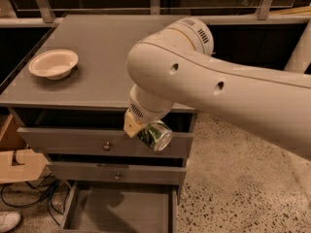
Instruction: Place green can into bottom drawer
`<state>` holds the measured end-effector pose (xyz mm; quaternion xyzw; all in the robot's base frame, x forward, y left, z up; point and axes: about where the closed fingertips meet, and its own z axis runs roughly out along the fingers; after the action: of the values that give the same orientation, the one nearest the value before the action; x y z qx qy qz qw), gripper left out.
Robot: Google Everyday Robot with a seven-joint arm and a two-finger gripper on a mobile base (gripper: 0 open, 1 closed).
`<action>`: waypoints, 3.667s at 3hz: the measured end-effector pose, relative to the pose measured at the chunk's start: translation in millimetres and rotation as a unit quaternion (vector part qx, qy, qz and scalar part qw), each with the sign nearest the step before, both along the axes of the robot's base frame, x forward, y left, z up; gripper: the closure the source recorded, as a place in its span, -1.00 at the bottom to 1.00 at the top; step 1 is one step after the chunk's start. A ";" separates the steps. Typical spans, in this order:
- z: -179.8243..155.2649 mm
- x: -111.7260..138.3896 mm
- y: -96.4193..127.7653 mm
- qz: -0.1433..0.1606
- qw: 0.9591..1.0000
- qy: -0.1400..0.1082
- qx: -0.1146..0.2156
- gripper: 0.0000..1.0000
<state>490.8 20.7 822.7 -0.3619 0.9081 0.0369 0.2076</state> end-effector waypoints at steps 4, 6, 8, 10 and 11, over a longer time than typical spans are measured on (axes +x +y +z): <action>-107.7 -52.7 26.7 -0.066 0.991 0.108 0.035 1.00; -122.0 -60.8 29.9 -0.080 0.989 0.119 0.040 1.00; -188.8 -61.9 34.0 -0.156 0.977 0.136 0.051 1.00; -214.7 -68.8 38.5 -0.168 0.969 0.169 0.062 1.00; -265.4 -69.6 44.8 -0.188 0.956 0.212 0.071 1.00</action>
Offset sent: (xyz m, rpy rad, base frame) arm -0.0087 0.0005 -0.0109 -0.0086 0.0375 -0.0584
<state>421.2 65.4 557.3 -0.1523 0.9779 0.1378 0.0388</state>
